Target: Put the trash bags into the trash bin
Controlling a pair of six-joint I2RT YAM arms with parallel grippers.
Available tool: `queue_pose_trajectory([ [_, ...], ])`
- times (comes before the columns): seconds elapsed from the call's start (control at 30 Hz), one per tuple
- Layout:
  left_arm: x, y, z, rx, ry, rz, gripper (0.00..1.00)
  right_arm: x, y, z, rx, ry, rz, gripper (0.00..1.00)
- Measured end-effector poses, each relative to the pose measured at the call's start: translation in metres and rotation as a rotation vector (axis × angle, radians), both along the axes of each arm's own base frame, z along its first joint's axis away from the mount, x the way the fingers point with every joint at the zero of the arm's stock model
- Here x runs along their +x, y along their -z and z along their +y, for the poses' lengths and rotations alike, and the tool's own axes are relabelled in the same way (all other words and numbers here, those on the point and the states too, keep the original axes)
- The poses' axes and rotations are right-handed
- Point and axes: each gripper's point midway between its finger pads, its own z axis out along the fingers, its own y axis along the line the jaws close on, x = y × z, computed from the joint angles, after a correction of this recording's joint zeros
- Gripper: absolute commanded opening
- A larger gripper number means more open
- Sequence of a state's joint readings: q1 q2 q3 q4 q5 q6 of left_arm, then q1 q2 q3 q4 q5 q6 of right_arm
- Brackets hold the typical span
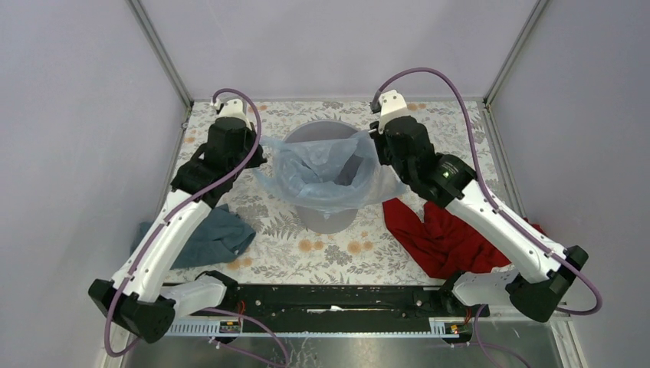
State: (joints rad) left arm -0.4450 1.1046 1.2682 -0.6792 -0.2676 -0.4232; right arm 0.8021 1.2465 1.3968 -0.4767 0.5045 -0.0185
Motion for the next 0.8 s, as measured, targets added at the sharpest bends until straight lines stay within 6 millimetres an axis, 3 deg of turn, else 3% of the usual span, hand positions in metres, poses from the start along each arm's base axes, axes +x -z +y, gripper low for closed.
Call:
queue_pose_trajectory([
  [0.4,0.056,0.019,0.008,-0.118,-0.044,0.037,0.0,0.068,0.039,-0.009,0.094,0.061,0.114,0.28],
  [0.63,0.077,0.025,0.008,-0.206,-0.038,0.046,0.0,0.096,0.054,-0.006,0.175,0.056,0.179,0.37],
  [0.8,0.089,0.031,0.011,-0.27,-0.052,0.036,0.0,0.105,0.06,0.001,0.205,0.042,0.208,0.49],
])
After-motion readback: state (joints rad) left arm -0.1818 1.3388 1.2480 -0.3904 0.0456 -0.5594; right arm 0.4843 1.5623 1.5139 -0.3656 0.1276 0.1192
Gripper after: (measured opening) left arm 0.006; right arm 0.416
